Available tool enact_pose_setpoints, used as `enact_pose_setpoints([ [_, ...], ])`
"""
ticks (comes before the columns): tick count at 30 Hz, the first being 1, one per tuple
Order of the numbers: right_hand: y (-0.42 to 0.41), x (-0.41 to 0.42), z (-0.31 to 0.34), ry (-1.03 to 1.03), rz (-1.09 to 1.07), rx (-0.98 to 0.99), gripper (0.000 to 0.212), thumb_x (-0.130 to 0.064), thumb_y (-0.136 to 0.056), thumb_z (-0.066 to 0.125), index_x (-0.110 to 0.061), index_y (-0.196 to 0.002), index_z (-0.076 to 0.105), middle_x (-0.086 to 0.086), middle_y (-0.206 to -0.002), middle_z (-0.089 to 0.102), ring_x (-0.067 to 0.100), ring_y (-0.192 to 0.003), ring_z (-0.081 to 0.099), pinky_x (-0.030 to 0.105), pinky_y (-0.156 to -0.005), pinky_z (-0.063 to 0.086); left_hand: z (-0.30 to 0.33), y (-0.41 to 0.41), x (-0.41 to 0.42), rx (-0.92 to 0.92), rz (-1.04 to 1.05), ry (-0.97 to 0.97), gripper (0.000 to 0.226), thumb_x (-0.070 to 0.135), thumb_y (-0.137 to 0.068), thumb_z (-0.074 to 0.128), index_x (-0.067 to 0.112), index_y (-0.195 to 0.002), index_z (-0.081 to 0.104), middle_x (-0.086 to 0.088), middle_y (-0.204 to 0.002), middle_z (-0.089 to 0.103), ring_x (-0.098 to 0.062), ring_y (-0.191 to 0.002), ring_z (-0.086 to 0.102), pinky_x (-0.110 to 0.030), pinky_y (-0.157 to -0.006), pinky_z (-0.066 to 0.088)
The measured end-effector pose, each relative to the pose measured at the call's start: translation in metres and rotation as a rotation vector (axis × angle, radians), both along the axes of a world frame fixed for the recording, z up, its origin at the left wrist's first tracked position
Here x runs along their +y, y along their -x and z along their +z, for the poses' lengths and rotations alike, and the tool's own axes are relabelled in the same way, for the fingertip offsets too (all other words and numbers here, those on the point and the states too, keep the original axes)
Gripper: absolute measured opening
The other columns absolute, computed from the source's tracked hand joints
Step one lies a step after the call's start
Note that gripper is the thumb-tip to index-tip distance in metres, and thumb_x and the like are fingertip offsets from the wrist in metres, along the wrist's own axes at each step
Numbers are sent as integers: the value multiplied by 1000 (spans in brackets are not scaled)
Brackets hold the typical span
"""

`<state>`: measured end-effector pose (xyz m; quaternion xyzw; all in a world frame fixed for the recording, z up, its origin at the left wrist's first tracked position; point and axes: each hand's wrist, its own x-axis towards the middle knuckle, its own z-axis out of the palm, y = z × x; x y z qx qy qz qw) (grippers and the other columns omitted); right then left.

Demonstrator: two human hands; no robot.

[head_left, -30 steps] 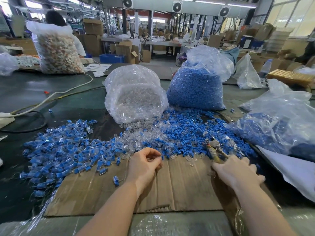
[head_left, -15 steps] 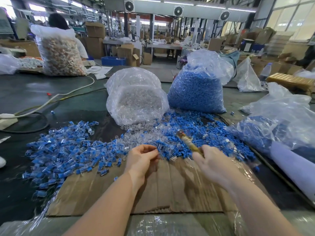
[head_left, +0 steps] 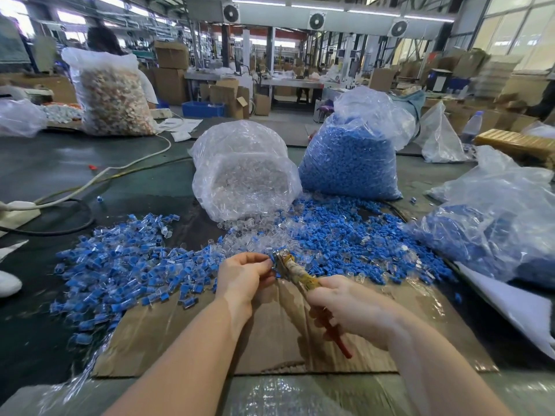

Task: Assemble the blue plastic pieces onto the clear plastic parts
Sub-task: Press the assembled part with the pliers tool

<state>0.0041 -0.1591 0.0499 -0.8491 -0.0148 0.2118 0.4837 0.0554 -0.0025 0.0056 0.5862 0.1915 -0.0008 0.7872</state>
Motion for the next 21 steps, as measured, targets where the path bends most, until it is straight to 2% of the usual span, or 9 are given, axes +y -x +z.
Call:
enact_pose_setpoints([
  [4,0,-1,1,17,28,25,11,1,-80,45,-9,-85,44,13,-82,46,22,-75,46,36,-66,37,5,2,-2,4,36,23,15,-9,-82,59,4,-74,62,-10,-65,63,-10,-46,61,-17,-43,50],
  [6,-1,0,3,10,36,46,14,3,-80,42,-9,-86,45,13,-85,47,22,-76,45,35,-67,37,7,4,-2,4,51,18,15,-8,-82,60,5,-75,62,-10,-67,64,-13,-51,61,-17,-44,51],
  [12,-3,-1,7,10,63,53,19,3,-78,42,-7,-92,50,10,-88,48,21,-79,44,35,-70,33,8,6,-2,23,65,8,12,-5,-82,62,6,-77,64,-12,-77,66,-16,-61,63,-18,-47,52],
  [14,-4,-3,7,23,68,53,23,3,-77,43,1,-99,50,9,-89,49,21,-80,45,35,-71,33,9,6,-3,27,71,24,13,-6,-82,61,6,-76,63,-13,-77,65,-16,-62,63,-17,-46,51],
  [17,-4,-5,8,28,70,52,33,3,-78,45,3,-110,49,9,-91,49,21,-83,46,36,-73,36,10,5,-4,23,67,-3,12,-6,-83,60,5,-77,62,-14,-81,65,-17,-65,62,-16,-44,50],
  [21,-2,-3,8,35,75,31,22,0,-81,43,0,-102,52,9,-88,50,21,-79,47,36,-70,38,12,6,-4,25,51,-2,11,-6,-83,60,3,-79,63,-14,-81,65,-16,-63,63,-16,-44,50],
])
